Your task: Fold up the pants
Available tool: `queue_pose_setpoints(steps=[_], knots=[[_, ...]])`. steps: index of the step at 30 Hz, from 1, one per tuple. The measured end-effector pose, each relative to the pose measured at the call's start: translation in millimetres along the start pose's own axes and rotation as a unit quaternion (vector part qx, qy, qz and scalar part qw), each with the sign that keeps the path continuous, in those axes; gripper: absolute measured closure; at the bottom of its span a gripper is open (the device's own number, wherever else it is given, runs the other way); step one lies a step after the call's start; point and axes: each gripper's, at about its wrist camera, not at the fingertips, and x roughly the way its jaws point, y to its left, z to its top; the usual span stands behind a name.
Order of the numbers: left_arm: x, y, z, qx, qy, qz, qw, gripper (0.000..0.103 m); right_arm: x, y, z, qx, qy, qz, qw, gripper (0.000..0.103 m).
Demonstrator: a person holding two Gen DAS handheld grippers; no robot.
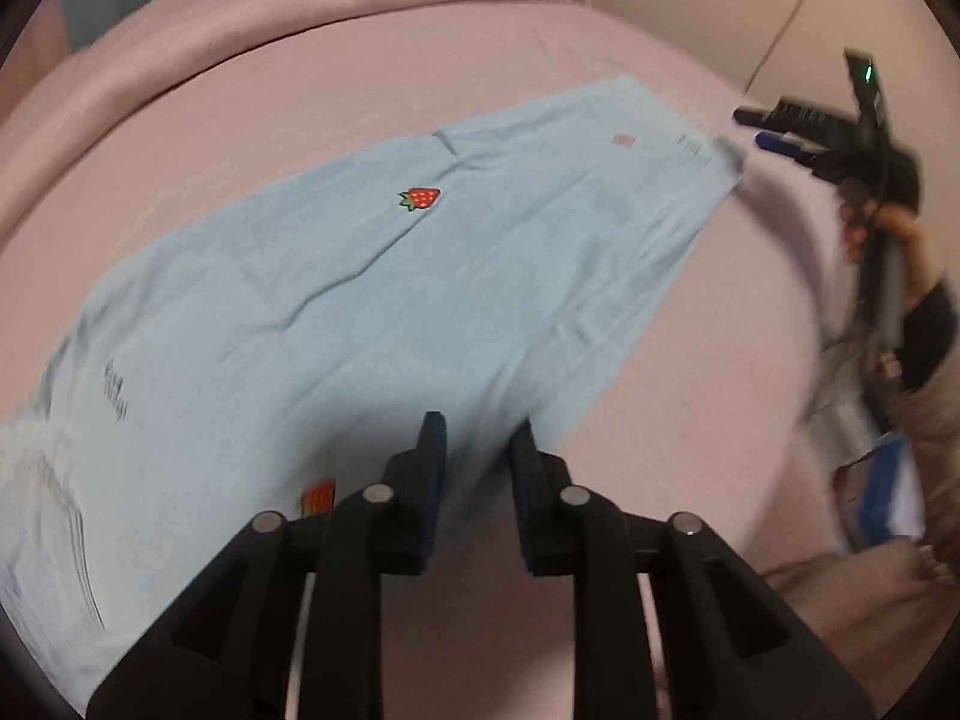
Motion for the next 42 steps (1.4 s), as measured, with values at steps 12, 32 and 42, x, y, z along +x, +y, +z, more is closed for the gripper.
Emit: queue_pose_setpoints(steps=[12, 32, 42], knots=[[-34, 101, -50, -0.199, -0.047, 0.027, 0.9784, 0.070, -1, 201, -98, -0.332, 0.117, 0.259, 0.899, 0.065], [-98, 162, -95, -0.246, -0.144, 0.087, 0.9545, 0.058, 15, 264, -119, -0.328, 0.230, 0.348, 0.848, 0.063], [-102, 217, -91, -0.252, -0.128, 0.178, 0.9426, 0.058, 93, 371, -88, -0.306, 0.259, 0.358, 0.843, 0.063]])
